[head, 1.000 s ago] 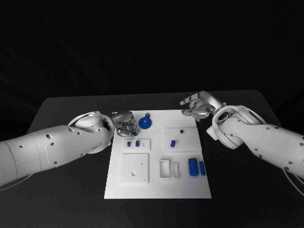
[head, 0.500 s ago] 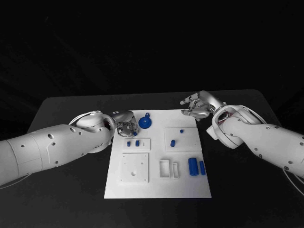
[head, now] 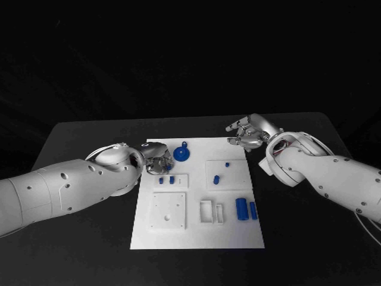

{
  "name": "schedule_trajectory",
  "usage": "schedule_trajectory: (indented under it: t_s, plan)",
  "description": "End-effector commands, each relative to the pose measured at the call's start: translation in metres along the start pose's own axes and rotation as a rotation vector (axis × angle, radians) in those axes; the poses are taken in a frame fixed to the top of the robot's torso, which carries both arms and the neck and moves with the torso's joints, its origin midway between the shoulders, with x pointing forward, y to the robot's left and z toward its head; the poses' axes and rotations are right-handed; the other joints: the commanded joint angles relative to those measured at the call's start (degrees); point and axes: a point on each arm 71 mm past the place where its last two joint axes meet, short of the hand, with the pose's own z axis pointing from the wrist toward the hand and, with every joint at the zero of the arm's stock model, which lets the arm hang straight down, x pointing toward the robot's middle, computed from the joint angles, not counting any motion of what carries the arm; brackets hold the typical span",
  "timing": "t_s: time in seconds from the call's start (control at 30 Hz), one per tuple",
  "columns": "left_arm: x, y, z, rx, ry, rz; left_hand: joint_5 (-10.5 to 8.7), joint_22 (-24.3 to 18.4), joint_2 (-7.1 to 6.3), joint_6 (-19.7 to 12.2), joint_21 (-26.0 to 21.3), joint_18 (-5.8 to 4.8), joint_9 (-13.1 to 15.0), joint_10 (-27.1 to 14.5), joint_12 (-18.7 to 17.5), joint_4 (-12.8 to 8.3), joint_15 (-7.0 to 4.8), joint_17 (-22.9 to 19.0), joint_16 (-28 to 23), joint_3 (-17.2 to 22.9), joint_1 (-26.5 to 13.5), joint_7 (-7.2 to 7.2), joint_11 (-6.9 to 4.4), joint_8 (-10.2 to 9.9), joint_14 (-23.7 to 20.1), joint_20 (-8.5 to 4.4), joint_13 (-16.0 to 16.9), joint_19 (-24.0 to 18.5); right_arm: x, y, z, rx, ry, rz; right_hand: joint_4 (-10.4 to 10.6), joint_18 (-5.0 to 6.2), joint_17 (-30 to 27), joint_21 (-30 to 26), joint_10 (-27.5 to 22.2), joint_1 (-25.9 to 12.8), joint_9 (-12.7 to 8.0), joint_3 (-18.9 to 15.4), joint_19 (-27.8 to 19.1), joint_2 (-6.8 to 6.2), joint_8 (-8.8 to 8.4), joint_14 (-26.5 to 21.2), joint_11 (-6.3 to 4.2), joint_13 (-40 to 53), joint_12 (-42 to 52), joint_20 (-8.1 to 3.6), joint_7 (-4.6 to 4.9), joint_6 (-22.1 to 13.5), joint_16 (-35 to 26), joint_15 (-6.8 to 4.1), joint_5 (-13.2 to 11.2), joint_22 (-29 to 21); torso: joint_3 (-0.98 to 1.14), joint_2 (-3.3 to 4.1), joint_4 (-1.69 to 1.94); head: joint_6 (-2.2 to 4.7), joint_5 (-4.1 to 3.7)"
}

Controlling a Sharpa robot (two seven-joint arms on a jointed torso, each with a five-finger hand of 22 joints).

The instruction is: Assemble the parts on the task board

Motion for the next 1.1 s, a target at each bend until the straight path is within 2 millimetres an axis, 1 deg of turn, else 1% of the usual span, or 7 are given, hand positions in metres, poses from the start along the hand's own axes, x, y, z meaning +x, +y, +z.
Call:
schedule_trajectory:
  t_s: [0.03,0.17,0.3,0.6,0.87,0.97,1.1]
  plan:
    - [0.003,0.001,-0.001,0.006,0.003,0.011,-0.32,1.1,-0.73,-0.8,-0.4,0.86,0.0,-0.7,0.3,0.3,0.34,-0.1,-0.3,-0.2,0.1,-0.09,0.03,-0.2,-0.3,0.4,0.0,0.0,0.0,0.001,0.0,-0.011,0.006,-0.006,-0.2,0.55,-0.1,-0.1,-0.3,-0.6,0.1,0.3,-0.4,-0.03,-0.08,-0.3,0.02,0.0,0.0,-0.03,0.07,0.3,-0.3,-0.05,0.3,2.6,0.02,0.0,0.03,-0.01,-0.08]
    - [0.002,0.003,-0.002,-0.001,-0.014,0.005,-0.44,1.0,-1.81,-5.0,-0.9,0.93,0.0,-2.3,0.3,0.5,0.82,-0.3,-0.7,-0.2,0.0,-1.44,0.71,-0.2,-1.0,0.76,-0.1,-0.3,0.0,0.0,0.0,-0.011,0.005,-0.006,-0.2,0.57,-0.2,-0.2,-0.3,-0.6,0.1,0.2,-0.5,-0.04,-0.08,-0.3,0.03,0.0,-0.1,-0.02,0.07,0.2,-0.4,-0.04,0.3,2.5,0.02,-0.03,0.04,0.06,-0.07]
    - [0.001,0.006,-0.002,-0.01,-0.029,-0.004,-0.49,1.1,-3.02,-12.0,-1.5,1.29,-0.2,-4.3,0.3,0.6,1.35,-0.5,-0.8,0.0,0.1,-2.24,1.51,-0.5,-1.5,1.22,-0.1,-0.3,0.0,0.0,0.0,-0.012,0.004,-0.006,-0.3,0.61,-0.4,-0.9,-0.5,-0.6,0.1,0.2,-0.6,-0.13,-0.1,-0.5,0.07,-0.1,-0.2,0.0,0.09,0.0,-0.6,-0.01,0.3,2.4,0.0,-0.02,0.05,0.08,-0.03]
    - [-0.001,0.012,-0.003,-0.035,-0.046,-0.007,-0.53,1.2,-4.02,-15.5,-2.3,1.95,-0.4,-6.2,0.3,1.3,1.84,-0.8,-0.7,0.2,0.6,-2.45,2.19,-0.6,-1.8,1.83,-0.1,-0.1,0.0,0.0,0.0,-0.014,0.005,-0.007,-0.4,0.96,-2.3,-6.2,-0.7,-0.4,0.0,0.0,-1.3,-0.07,-0.11,-1.4,0.14,-1.2,-1.3,0.14,0.18,-0.9,-2.9,0.1,0.2,1.3,-0.01,-0.03,0.05,0.19,0.08]
    - [-0.005,0.021,-0.006,-0.051,-0.086,-0.014,-0.19,1.3,-4.17,-11.6,-2.1,2.38,-0.2,-7.1,0.3,1.0,2.01,-1.0,-0.7,0.8,1.5,-1.46,2.53,-0.3,-1.8,2.01,-0.1,0.0,0.0,-0.002,0.0,-0.023,0.022,-0.006,-1.3,0.62,-8.9,-15.0,0.4,0.1,0.0,0.5,-2.9,-0.1,-0.14,-3.2,0.25,-10.9,-9.8,0.45,0.25,-0.3,-9.5,0.4,-0.5,-3.4,-0.03,-0.05,-0.02,0.55,0.39]
    - [-0.011,0.027,-0.009,-0.063,-0.123,-0.053,0.38,1.4,-4.13,-7.0,-1.6,2.47,0.0,-6.3,0.3,0.8,1.8,-1.4,-1.2,1.6,1.5,0.36,2.28,-0.1,-1.8,1.91,-0.1,-0.1,0.001,-0.004,0.0,-0.035,0.058,-0.011,-2.3,0.49,-14.0,-18.5,3.1,1.3,0.1,0.7,-2.8,0.72,-0.18,-2.4,0.72,-23.0,-24.1,0.78,0.49,1.1,-14.8,0.8,-4.6,-7.1,-0.02,-0.06,-0.02,0.88,0.22]
    - [-0.022,0.037,-0.012,-0.086,-0.174,-0.178,0.43,1.0,-4.1,-2.5,-2.2,2.03,0.2,-3.2,0.5,1.1,1.33,-2.3,-3.2,1.4,0.7,1.82,1.37,0.5,-3.0,1.75,-0.1,-1.4,0.004,-0.006,0.0,-0.053,0.108,-0.056,-2.7,1.64,-15.2,-19.4,6.0,2.9,0.1,-0.8,-0.7,2.7,-0.04,-0.6,3.15,-38.0,-42.4,1.28,0.61,2.7,-14.7,1.51,-11.3,-8.7,0.03,-0.14,-0.02,1.38,-0.14]
